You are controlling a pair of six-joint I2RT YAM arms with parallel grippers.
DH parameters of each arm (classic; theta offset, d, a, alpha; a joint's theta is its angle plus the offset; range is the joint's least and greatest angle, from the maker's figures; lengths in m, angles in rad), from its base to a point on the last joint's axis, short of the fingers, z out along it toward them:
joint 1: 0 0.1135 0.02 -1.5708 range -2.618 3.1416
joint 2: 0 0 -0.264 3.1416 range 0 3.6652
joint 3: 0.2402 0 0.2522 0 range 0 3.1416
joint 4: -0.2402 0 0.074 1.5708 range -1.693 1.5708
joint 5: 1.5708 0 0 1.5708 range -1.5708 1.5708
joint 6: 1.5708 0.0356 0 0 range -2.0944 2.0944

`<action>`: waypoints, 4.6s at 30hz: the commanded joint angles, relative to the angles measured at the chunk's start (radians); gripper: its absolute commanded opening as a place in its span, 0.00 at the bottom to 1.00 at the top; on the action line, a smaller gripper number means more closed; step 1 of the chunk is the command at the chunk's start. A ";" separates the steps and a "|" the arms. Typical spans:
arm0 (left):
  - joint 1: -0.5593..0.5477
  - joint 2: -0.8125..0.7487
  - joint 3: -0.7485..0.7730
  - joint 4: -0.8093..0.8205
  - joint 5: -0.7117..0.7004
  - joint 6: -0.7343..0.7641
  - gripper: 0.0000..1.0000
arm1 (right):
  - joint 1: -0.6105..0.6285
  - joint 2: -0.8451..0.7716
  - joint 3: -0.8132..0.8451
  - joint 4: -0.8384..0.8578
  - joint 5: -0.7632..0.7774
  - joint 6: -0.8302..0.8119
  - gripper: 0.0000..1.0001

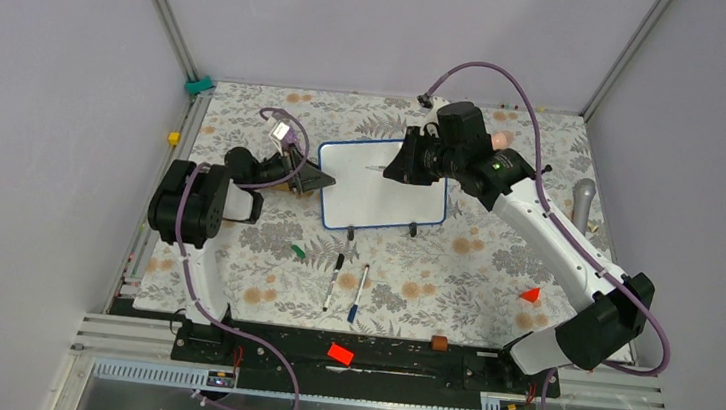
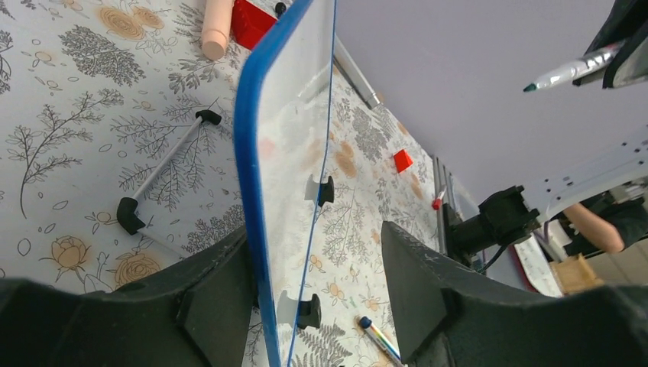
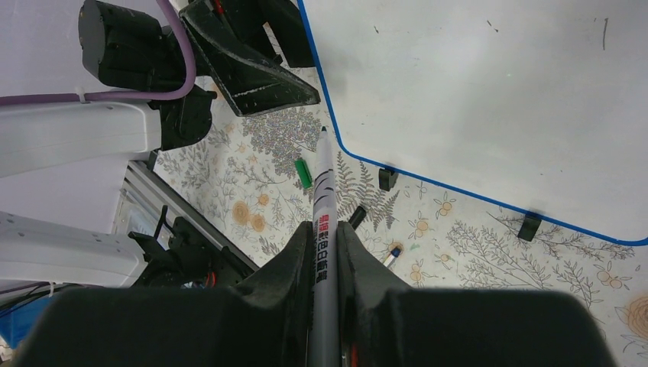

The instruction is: Write a sentence on the whiteboard

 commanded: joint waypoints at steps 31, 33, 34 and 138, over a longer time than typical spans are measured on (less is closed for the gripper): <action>-0.014 0.023 0.029 0.064 0.119 0.130 0.00 | 0.107 0.083 0.075 0.059 0.191 -0.075 0.00; -0.014 0.028 0.034 0.065 0.123 0.127 0.00 | 0.125 0.094 0.086 0.059 0.227 -0.093 0.00; -0.013 0.028 0.034 0.064 0.123 0.127 0.00 | 0.134 0.099 0.093 0.061 0.239 -0.098 0.00; 0.021 0.069 -0.038 0.064 0.122 0.183 0.00 | 0.283 0.303 0.165 0.267 0.444 -0.260 0.00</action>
